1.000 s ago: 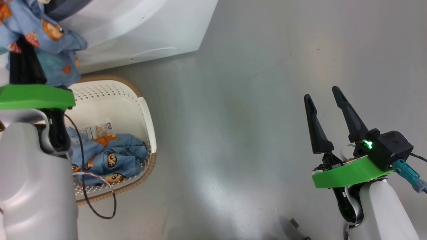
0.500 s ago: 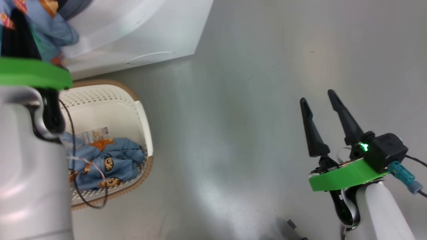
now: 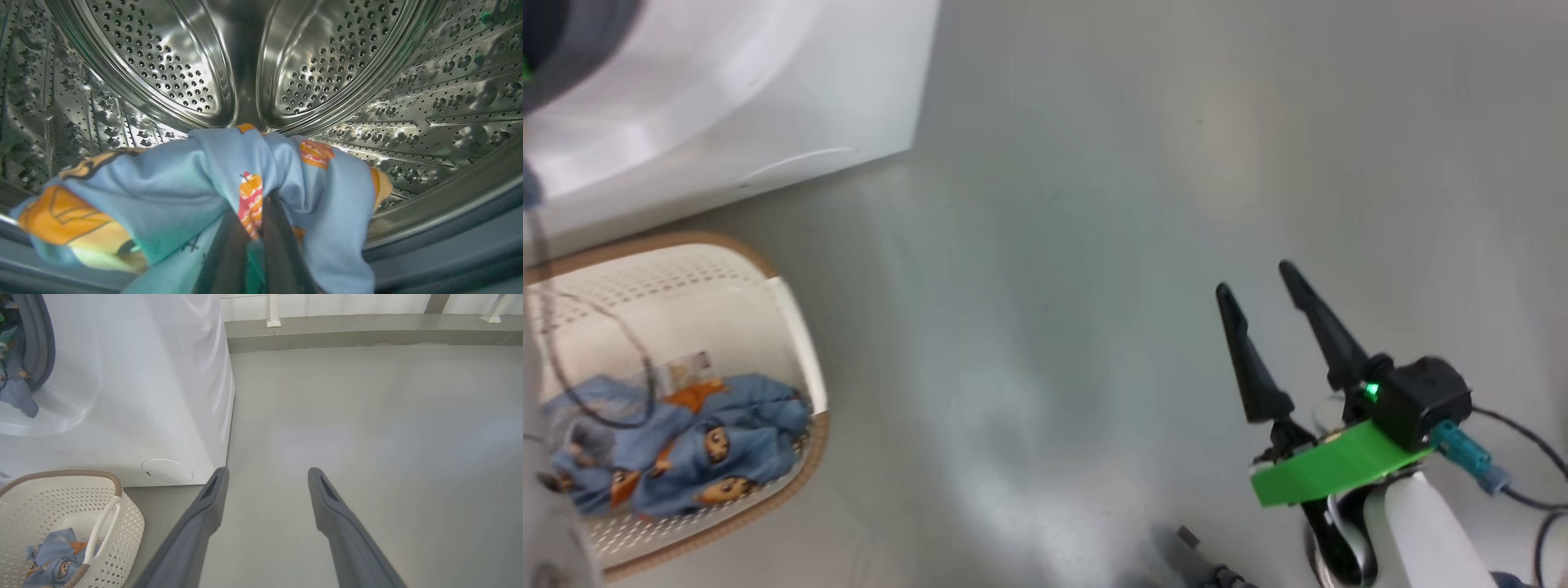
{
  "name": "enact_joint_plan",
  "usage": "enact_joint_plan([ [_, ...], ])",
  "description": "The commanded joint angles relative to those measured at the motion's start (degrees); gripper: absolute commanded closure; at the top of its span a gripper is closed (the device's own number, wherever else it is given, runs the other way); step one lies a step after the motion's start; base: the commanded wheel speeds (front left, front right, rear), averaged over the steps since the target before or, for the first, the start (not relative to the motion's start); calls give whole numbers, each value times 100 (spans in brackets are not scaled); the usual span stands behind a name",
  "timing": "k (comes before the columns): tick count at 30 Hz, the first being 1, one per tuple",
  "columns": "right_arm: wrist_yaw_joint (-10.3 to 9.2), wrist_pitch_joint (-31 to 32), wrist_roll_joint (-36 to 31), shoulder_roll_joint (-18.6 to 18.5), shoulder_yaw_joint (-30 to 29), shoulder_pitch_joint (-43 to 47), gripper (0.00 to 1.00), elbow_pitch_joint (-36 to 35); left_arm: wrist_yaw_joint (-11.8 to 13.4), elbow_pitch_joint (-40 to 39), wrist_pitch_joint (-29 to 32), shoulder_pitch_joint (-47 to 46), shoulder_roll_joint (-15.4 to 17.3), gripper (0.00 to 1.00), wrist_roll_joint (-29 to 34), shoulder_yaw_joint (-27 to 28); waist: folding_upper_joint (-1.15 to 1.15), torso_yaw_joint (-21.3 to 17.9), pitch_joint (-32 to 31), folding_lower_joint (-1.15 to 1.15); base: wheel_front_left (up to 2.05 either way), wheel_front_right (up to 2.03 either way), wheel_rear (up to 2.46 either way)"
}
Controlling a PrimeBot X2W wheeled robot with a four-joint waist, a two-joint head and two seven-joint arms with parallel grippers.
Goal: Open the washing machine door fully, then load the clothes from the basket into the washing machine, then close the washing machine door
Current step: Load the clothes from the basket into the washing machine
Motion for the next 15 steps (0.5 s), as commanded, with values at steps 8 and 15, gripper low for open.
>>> enact_joint_plan([
  [8, 9, -27, 117, -14, 271, 471, 0, -64, -8, 926, -470, -879, 815, 100, 152, -20, 0, -391, 93, 0, 0, 0, 0],
  [15, 9, -27, 142, -21, 268, 552, 0, -108, -16, 1131, -649, -1394, 1003, 100, 220, -90, 0, -455, 244, 0, 0, 0, 0],
])
